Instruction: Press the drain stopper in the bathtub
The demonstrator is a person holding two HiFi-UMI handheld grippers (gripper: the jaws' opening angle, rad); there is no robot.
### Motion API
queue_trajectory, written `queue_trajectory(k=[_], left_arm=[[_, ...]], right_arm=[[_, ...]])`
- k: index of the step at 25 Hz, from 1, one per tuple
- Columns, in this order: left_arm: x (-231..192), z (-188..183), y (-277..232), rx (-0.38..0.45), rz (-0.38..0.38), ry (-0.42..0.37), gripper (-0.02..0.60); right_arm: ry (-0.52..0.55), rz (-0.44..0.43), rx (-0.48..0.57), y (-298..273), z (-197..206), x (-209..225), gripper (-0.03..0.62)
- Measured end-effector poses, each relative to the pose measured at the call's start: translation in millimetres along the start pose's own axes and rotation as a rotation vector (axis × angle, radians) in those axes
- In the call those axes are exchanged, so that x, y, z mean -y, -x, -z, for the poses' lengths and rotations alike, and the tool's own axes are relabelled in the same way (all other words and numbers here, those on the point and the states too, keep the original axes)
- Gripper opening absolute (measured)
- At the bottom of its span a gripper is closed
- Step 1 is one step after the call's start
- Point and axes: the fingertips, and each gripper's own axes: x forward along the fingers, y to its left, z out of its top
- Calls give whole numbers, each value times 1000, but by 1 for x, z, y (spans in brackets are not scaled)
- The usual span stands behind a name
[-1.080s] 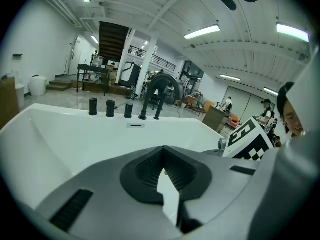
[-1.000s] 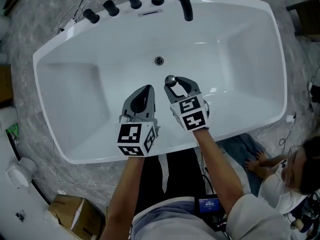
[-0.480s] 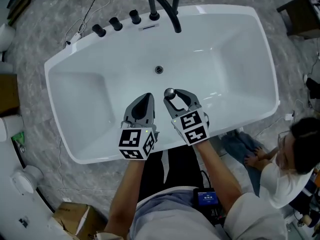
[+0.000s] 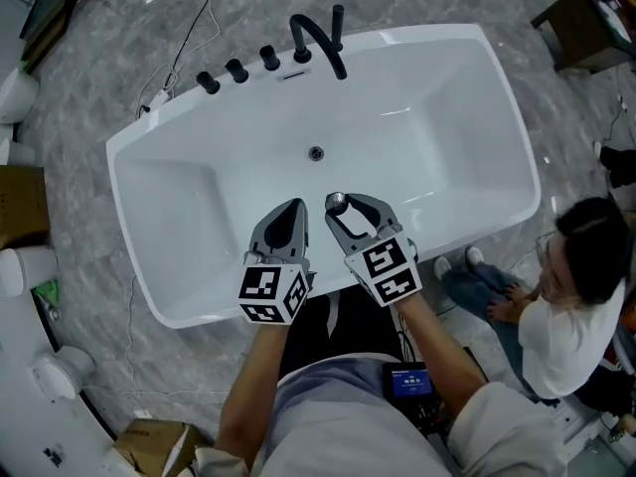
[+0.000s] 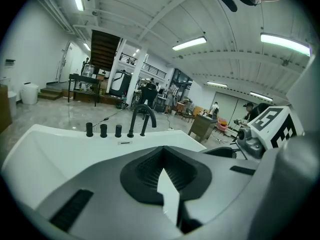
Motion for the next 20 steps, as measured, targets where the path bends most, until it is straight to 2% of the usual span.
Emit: queue_trajectory(k=[7,20], left_arm=[[17,-25,34,34,31,-53,6],[33,-83,76,133,90,-64,6]], right_arm=[[17,21,53,44,-22,-20,186],[1,53,176,97,-85,-48,186]])
